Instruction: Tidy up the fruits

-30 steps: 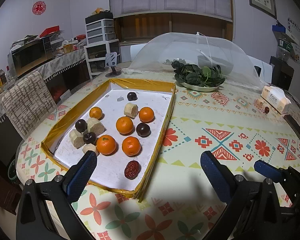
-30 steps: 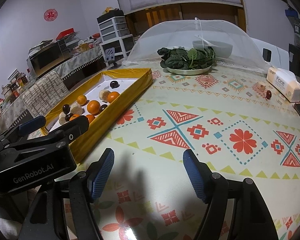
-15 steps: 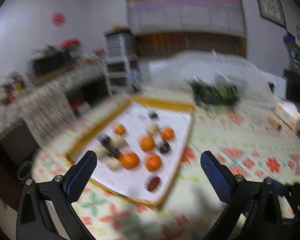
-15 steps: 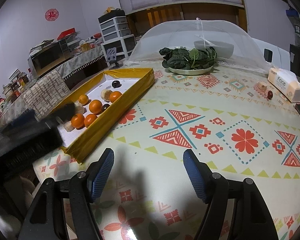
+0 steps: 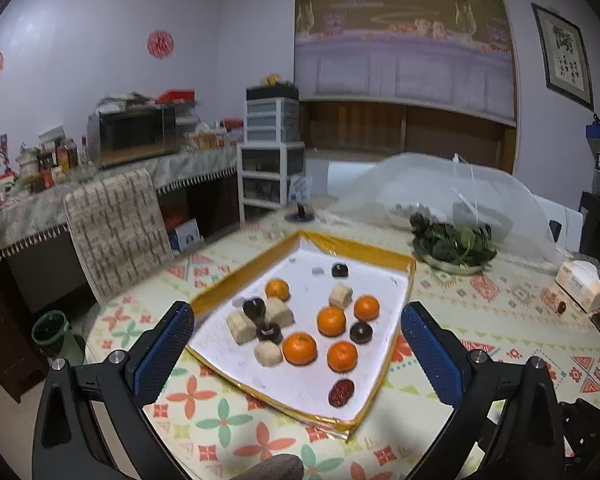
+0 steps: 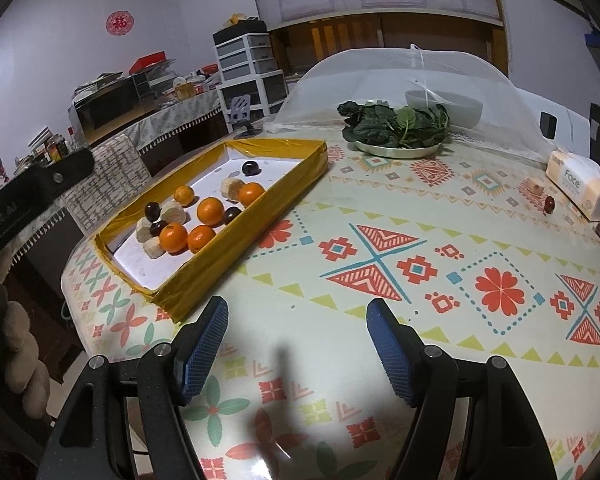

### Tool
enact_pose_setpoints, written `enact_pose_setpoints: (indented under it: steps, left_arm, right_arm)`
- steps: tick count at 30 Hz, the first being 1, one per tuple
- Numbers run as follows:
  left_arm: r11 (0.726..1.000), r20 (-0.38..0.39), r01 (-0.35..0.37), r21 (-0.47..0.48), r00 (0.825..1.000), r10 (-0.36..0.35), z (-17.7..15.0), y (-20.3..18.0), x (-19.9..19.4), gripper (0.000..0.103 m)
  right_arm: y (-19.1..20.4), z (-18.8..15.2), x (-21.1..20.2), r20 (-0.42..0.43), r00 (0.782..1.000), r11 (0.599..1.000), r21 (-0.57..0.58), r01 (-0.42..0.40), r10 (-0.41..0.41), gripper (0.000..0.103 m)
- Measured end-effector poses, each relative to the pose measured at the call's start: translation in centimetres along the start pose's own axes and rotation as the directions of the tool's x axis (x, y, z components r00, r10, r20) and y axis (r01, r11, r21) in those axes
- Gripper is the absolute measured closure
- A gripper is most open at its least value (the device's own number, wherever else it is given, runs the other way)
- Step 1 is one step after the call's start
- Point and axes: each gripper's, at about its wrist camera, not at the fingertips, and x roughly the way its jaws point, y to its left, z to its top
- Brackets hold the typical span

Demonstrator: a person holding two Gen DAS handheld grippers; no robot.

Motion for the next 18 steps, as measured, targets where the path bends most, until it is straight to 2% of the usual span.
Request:
enact_pose_setpoints:
  steps: [4, 9, 18]
  left_arm:
    - [1.0, -0.019, -0.011, 0.018, 1.0, 0.012, -0.5, -0.3, 0.5, 0.0]
    - [1.0, -0.099, 0.002, 0.019, 0.995, 0.0, -0.9, -0.3, 1.7, 0.0]
    - [0.999, -0.171, 0.007, 0.031, 0.985, -0.002, -1.7, -0.5, 3.3, 0.0]
  right_arm:
    - [0.3, 0.1, 0.0, -0.003, 1.0, 1.0, -0.007, 0.0, 0.0, 0.026]
    - [0.8, 0.1, 0.4, -0.014, 1.0, 1.0, -0.02, -0.004, 0.004, 0.026]
    - [1.7, 0.0, 1.3, -0.036, 0.999, 0.999, -0.036, -0.013, 0.012, 0.025]
